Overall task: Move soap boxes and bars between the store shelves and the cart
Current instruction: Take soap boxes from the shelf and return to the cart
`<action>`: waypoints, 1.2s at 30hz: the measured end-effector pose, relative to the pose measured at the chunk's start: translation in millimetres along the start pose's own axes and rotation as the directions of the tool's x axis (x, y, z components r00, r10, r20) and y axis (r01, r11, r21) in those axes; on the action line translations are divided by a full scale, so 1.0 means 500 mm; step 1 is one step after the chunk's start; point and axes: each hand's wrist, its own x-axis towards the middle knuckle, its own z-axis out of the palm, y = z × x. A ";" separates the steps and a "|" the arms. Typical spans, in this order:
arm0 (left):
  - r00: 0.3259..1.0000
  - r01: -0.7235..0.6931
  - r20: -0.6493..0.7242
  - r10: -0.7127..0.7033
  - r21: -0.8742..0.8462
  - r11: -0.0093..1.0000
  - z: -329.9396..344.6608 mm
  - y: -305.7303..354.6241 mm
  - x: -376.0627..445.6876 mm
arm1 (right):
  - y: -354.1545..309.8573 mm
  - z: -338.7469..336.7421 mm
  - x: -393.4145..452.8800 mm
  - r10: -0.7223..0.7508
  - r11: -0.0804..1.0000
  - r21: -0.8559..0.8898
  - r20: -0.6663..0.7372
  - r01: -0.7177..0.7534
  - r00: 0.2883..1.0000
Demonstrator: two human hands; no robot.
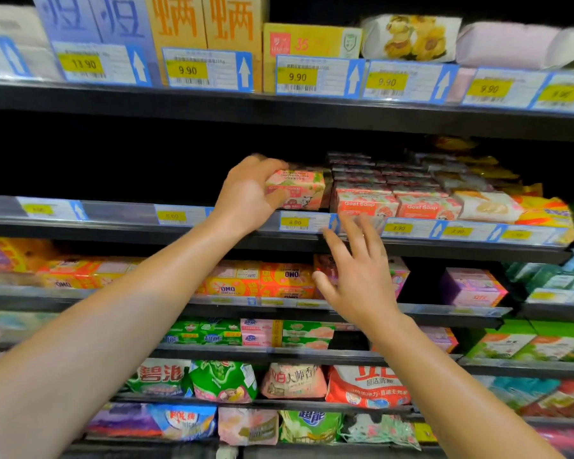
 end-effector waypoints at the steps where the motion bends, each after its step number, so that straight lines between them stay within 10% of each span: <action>1: 0.999 0.019 0.032 -0.020 0.021 1.000 0.006 0.001 0.001 | 0.004 0.009 -0.003 -0.009 0.999 -0.040 0.018 0.010 1.000; 10: 0.979 0.048 0.196 -0.063 0.081 0.996 0.006 0.004 0.039 | 0.012 0.033 -0.007 -0.016 0.991 -0.133 0.064 0.024 0.998; 36: 0.995 0.033 0.085 -0.053 0.219 0.975 0.072 0.046 0.061 | -0.018 0.065 -0.023 0.071 0.997 0.042 0.026 -0.072 0.997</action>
